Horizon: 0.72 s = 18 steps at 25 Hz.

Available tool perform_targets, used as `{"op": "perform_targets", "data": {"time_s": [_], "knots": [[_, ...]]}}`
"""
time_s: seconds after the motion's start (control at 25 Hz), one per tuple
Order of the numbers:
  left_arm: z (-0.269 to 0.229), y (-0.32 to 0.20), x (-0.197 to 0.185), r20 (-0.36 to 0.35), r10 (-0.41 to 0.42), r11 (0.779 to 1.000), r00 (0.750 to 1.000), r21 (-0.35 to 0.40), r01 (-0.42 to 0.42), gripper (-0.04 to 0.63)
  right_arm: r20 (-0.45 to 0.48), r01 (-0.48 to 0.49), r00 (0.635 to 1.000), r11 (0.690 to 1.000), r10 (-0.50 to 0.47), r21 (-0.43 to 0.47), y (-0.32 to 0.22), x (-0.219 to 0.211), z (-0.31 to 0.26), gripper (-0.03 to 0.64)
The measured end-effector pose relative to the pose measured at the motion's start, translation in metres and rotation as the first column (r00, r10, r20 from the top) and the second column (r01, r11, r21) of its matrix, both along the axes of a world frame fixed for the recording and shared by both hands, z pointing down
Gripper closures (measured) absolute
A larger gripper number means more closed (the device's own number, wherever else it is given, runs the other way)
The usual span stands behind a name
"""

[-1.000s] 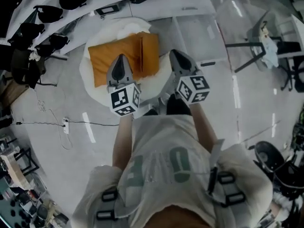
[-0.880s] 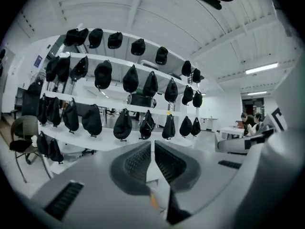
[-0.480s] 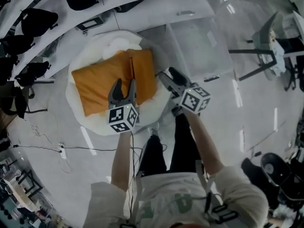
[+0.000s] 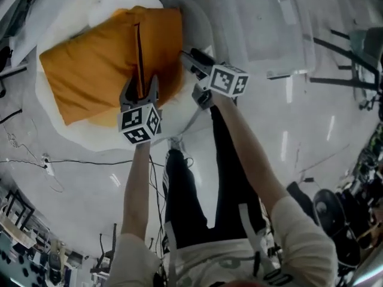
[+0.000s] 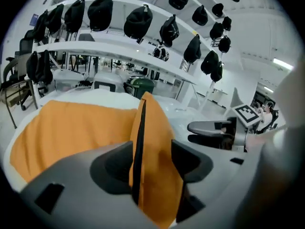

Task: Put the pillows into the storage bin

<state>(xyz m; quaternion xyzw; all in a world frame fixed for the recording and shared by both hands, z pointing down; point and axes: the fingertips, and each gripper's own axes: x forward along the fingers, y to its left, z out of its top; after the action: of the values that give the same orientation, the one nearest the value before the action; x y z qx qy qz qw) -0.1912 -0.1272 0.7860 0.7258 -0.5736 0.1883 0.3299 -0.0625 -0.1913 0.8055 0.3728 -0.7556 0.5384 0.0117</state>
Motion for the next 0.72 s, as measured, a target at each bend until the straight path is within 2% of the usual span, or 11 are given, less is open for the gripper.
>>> {"op": "perform_targets", "data": {"time_s": [0.12,0.24,0.44,0.56,0.64,0.72], "knots": [[0.032,0.000,0.005,0.001,0.000,0.998,1.000,-0.056,0.000,0.362,0.017,0.063,0.998,0.994,-0.061,-0.091,0.004,-0.009,0.039,0.373],[0.040,-0.001,0.004,0.037,-0.012,0.997,0.999,-0.078,0.015,0.362,0.074,0.104,0.993,0.980,-0.093,-0.169,0.013,-0.012,0.055,0.371],[0.045,-0.002,-0.005,0.091,-0.025,0.997,0.996,-0.068,0.031,0.362,0.132,0.125,0.987,0.966,-0.097,-0.227,0.017,-0.025,0.068,0.373],[0.052,-0.003,-0.006,0.115,-0.029,0.995,0.993,-0.091,0.039,0.373,0.166,0.124,0.983,0.960,-0.084,-0.249,0.016,-0.031,0.073,0.373],[0.055,-0.004,-0.003,0.135,-0.004,0.993,0.991,-0.115,0.020,0.417,0.167,0.140,0.981,0.957,-0.100,-0.253,0.015,-0.034,0.073,0.408],[0.055,-0.004,-0.001,0.161,0.024,0.990,0.987,-0.143,0.000,0.473,0.137,0.167,0.981,0.954,-0.137,-0.247,0.016,-0.035,0.071,0.478]]}}
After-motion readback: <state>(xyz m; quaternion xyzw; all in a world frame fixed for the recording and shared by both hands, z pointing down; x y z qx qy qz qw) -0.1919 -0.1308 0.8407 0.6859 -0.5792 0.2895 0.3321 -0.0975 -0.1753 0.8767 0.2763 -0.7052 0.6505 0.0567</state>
